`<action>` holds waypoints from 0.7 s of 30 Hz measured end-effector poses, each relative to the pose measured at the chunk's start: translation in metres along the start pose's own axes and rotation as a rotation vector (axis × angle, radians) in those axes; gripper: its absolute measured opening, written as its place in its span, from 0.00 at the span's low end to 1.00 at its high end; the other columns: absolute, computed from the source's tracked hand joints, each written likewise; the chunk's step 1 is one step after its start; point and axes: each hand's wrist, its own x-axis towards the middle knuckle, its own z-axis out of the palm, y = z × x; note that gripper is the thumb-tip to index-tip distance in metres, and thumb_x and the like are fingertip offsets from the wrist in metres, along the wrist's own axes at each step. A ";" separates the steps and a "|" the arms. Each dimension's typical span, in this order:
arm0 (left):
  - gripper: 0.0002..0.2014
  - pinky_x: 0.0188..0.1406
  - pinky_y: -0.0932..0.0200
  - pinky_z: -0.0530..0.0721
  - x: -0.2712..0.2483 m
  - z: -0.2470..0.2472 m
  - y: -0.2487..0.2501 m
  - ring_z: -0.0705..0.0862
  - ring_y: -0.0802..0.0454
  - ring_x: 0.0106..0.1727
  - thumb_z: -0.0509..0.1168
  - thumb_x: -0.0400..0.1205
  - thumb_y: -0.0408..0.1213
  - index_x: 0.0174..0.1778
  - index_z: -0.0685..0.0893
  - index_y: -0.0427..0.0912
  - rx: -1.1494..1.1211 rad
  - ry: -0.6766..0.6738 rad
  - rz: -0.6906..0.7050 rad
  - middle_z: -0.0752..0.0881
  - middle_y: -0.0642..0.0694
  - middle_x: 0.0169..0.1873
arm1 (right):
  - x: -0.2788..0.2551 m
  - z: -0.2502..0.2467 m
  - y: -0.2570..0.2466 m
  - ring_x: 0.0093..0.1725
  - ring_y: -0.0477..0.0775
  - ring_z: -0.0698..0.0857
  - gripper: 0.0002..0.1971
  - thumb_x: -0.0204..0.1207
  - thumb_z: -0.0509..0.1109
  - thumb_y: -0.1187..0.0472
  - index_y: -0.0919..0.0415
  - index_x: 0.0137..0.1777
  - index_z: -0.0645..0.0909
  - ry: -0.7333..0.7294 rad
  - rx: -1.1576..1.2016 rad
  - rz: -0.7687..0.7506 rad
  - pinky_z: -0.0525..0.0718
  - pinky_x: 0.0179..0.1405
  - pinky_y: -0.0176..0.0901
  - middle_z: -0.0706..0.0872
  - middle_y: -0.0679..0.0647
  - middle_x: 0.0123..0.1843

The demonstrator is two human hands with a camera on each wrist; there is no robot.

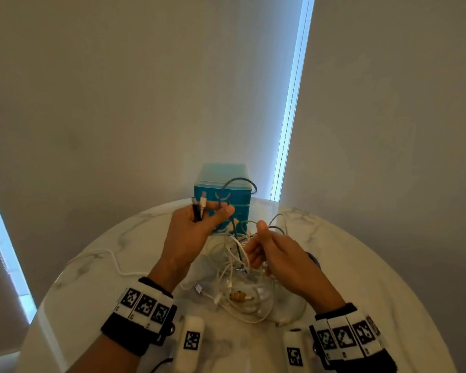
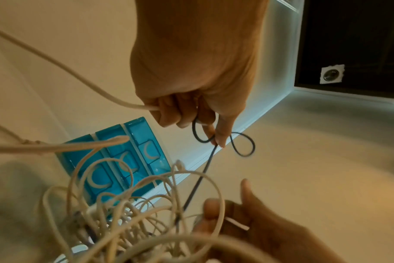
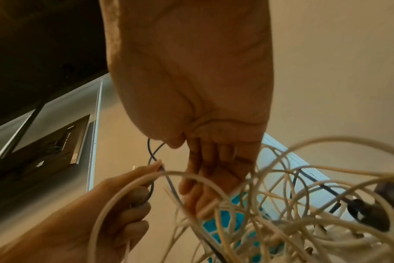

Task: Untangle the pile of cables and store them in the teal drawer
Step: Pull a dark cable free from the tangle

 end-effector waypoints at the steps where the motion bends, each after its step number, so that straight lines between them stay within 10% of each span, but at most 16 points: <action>1: 0.10 0.46 0.70 0.89 -0.001 0.000 0.003 0.94 0.63 0.49 0.81 0.81 0.43 0.56 0.96 0.47 -0.042 0.037 0.000 0.97 0.55 0.47 | -0.001 0.001 0.000 0.41 0.48 0.94 0.29 0.93 0.54 0.38 0.57 0.52 0.90 -0.036 -0.031 0.007 0.85 0.39 0.33 0.95 0.52 0.42; 6: 0.09 0.30 0.78 0.80 -0.003 0.004 0.007 0.85 0.68 0.27 0.79 0.82 0.42 0.57 0.95 0.45 -0.145 0.021 0.012 0.94 0.56 0.36 | -0.003 0.000 -0.003 0.42 0.44 0.93 0.09 0.88 0.73 0.51 0.44 0.66 0.87 -0.027 -0.108 -0.111 0.89 0.40 0.33 0.93 0.47 0.46; 11: 0.09 0.34 0.76 0.81 -0.008 0.014 0.008 0.90 0.67 0.37 0.81 0.81 0.42 0.55 0.95 0.47 -0.071 -0.111 0.063 0.93 0.58 0.36 | -0.001 0.005 0.000 0.41 0.44 0.92 0.03 0.83 0.78 0.48 0.41 0.54 0.93 0.007 -0.222 -0.151 0.92 0.46 0.41 0.93 0.42 0.45; 17: 0.18 0.64 0.53 0.90 0.001 0.002 -0.012 0.93 0.59 0.57 0.86 0.73 0.53 0.58 0.94 0.58 0.254 -0.339 -0.065 0.95 0.56 0.53 | 0.003 -0.003 0.004 0.42 0.41 0.94 0.05 0.86 0.76 0.51 0.48 0.57 0.93 0.307 -0.075 -0.179 0.92 0.43 0.40 0.95 0.43 0.41; 21: 0.16 0.54 0.64 0.91 0.005 -0.001 -0.021 0.94 0.62 0.51 0.87 0.72 0.49 0.54 0.96 0.54 0.334 -0.406 -0.162 0.96 0.57 0.50 | 0.001 -0.008 -0.009 0.44 0.48 0.95 0.07 0.89 0.72 0.59 0.55 0.60 0.91 0.457 0.217 -0.227 0.92 0.36 0.42 0.96 0.50 0.45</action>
